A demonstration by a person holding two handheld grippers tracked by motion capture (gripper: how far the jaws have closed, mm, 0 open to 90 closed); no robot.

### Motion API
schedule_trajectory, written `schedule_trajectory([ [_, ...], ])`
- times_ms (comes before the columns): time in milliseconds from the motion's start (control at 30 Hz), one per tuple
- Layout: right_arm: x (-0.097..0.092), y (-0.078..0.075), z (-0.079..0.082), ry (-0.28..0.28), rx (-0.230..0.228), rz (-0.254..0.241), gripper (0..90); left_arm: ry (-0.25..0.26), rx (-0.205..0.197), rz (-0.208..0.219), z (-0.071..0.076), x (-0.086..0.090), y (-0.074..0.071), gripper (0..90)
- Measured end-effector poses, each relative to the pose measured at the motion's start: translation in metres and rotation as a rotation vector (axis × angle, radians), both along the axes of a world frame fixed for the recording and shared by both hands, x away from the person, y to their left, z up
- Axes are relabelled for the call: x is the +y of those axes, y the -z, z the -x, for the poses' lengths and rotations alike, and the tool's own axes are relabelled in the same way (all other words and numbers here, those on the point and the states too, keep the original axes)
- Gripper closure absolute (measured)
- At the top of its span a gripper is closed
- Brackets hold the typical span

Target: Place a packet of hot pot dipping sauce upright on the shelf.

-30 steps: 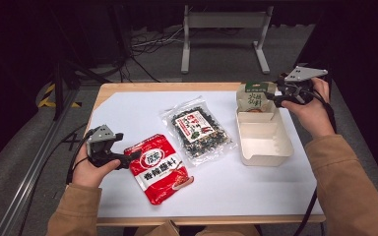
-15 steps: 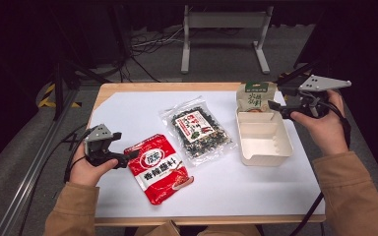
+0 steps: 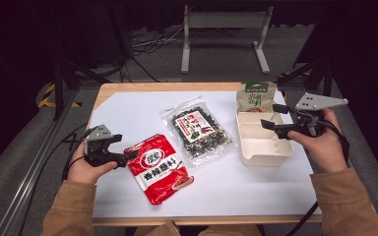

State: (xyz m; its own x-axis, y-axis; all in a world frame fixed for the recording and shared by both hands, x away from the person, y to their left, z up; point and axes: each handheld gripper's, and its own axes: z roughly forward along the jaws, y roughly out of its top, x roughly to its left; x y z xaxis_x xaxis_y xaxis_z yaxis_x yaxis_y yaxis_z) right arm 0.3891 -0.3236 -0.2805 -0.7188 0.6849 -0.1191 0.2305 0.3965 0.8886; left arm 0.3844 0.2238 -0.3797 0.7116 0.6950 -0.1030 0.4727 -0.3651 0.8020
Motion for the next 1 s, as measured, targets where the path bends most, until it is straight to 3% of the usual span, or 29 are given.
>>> schedule_trajectory([
  [100, 0.003, 0.003, 0.004, 0.002, -0.015, 0.006, 31.6, -0.008, 0.011, -0.01, 0.0, 0.001, -0.001, 19.5],
  [200, 0.007, 0.011, 0.007, -0.014, -0.008, -0.025, 32.1, -0.032, 0.041, -0.01, -0.001, 0.004, 0.0, 20.0],
  [367, 0.016, 0.022, 0.011, -0.041, 0.003, -0.035, 32.0, -0.053, 0.042, -0.026, -0.003, 0.008, 0.003, 19.5],
  [433, 0.02, 0.025, 0.012, -0.055, 0.009, -0.048, 32.0, -0.064, 0.06, -0.024, -0.004, 0.009, 0.005, 22.4],
  [533, 0.025, 0.027, 0.013, -0.061, 0.009, -0.024, 32.1, -0.086, 0.08, -0.031, -0.007, 0.011, 0.009, 25.7],
  [733, 0.033, 0.031, 0.019, -0.083, 0.003, 0.004, 32.2, -0.133, 0.101, -0.029, -0.014, 0.013, 0.022, 22.9],
  [1000, 0.042, 0.036, 0.025, -0.11, -0.001, 0.032, 32.2, -0.147, 0.131, -0.047, -0.022, 0.011, 0.038, 29.7],
])
